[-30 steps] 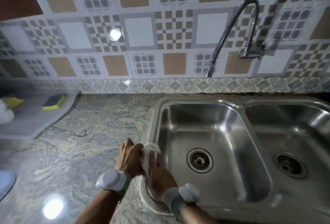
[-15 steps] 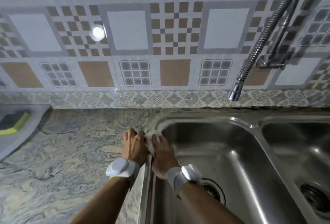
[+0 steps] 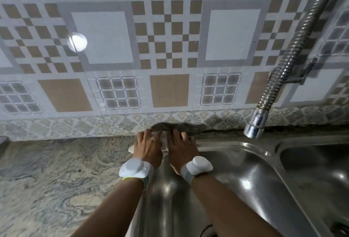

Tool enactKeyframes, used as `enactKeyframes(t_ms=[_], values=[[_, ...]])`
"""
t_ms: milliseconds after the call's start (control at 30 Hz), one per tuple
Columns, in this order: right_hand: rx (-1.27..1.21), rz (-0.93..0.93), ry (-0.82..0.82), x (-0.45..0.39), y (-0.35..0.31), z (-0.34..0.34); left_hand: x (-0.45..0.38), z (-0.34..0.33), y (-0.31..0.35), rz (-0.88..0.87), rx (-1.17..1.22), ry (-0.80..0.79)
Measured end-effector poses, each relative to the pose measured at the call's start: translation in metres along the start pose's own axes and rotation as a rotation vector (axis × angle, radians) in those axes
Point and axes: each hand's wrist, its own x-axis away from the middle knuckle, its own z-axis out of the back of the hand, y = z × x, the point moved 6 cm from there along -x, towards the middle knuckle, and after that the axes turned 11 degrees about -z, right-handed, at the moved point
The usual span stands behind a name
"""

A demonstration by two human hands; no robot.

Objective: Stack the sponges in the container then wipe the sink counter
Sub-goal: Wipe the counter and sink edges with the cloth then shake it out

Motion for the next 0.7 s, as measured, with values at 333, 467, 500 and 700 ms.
enactKeyframes(t_ms=[333, 467, 500, 700], values=[[0.177, 0.071, 0.068, 0.003, 0.115, 0.027, -0.021, -0.035, 0.098, -0.034, -0.083, -0.017], [0.167, 0.059, 0.058, -0.003, 0.195, 0.032, -0.038, -0.057, 0.162, -0.077, -0.077, -0.040], [0.156, 0.069, 0.080, -0.004, 0.210, 0.035, -0.041, -0.062, 0.175, -0.073, -0.090, -0.039], [-0.057, 0.108, 0.037, -0.008, 0.267, 0.049, -0.062, -0.078, 0.223, 0.013, -0.123, -0.022]])
